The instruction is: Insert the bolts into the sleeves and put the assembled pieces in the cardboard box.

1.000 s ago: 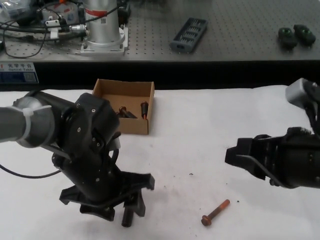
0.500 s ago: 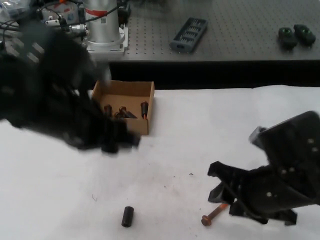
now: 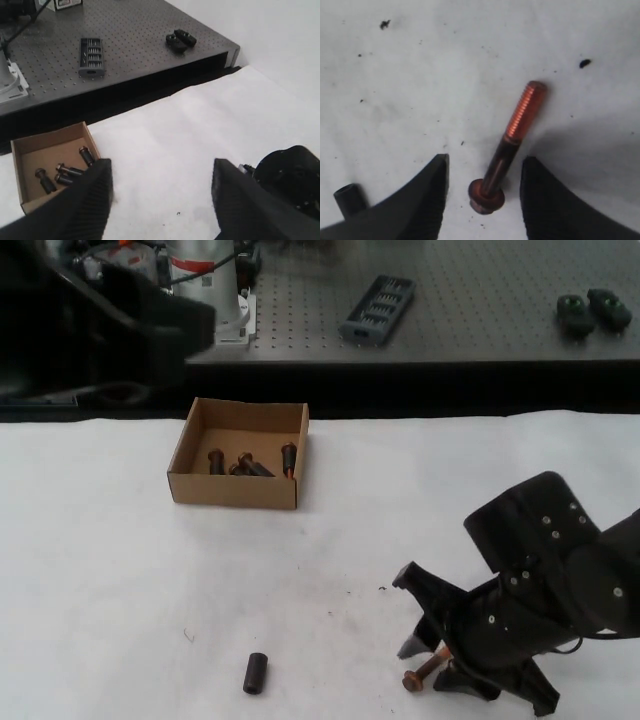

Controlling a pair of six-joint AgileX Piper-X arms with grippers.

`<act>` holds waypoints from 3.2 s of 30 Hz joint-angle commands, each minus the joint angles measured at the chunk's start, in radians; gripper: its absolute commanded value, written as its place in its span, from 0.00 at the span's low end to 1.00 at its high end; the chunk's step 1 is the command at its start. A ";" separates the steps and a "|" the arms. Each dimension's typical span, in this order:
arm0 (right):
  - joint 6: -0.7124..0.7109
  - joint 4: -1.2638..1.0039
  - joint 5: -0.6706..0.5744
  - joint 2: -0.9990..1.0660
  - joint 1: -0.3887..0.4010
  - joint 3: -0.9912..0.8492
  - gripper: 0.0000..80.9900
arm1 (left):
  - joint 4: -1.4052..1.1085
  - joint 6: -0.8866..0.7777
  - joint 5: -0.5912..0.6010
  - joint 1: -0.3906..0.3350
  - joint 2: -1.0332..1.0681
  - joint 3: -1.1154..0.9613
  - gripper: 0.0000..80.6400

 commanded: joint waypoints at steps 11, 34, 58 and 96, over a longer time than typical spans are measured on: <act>0.081 -0.026 0.002 0.040 -0.005 -0.009 0.02 | -0.013 0.016 -0.014 -0.003 -0.107 -0.009 0.53; -1.712 0.396 0.000 -0.067 -0.004 -0.194 0.07 | 0.100 0.164 -0.186 -0.003 -0.103 0.090 0.53; -1.783 0.228 0.227 -0.064 -0.004 -0.193 0.42 | 0.114 0.259 -0.015 -0.003 -0.038 0.109 0.53; -0.978 0.250 -0.137 -0.567 -0.296 -0.191 0.28 | 0.195 0.691 -0.003 -0.240 0.943 -0.414 0.53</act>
